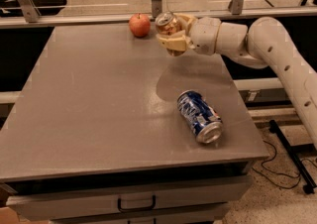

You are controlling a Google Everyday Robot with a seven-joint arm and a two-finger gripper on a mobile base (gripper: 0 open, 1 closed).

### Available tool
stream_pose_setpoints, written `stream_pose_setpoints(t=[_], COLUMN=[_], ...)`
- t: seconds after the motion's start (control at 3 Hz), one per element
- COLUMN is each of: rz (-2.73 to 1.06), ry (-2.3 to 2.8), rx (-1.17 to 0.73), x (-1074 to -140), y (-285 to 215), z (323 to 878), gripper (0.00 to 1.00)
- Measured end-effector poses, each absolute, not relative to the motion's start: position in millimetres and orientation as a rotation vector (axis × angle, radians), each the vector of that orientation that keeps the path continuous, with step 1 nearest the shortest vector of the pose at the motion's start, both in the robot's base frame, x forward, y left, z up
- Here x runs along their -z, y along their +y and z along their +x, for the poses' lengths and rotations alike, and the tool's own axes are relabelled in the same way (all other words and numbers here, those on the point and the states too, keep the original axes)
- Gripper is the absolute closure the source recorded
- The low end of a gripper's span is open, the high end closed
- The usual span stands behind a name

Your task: Place orange can upright

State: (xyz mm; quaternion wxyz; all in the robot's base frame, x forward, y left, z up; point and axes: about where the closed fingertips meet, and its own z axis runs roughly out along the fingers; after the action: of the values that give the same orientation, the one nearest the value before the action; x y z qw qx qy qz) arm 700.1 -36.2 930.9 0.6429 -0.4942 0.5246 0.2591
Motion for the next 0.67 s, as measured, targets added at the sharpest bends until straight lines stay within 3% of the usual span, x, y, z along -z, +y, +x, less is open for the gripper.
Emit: stream_pose_setpoints(t=[0.33, 0.67], rz=[-1.086, -1.031], ry=[1.161, 1.169], rx=[-0.628, -0.652], x=[-922.1, -915.5], y=[-41.0, -50.1], z=[697.1, 695.9], gripper=[1.0, 0.81])
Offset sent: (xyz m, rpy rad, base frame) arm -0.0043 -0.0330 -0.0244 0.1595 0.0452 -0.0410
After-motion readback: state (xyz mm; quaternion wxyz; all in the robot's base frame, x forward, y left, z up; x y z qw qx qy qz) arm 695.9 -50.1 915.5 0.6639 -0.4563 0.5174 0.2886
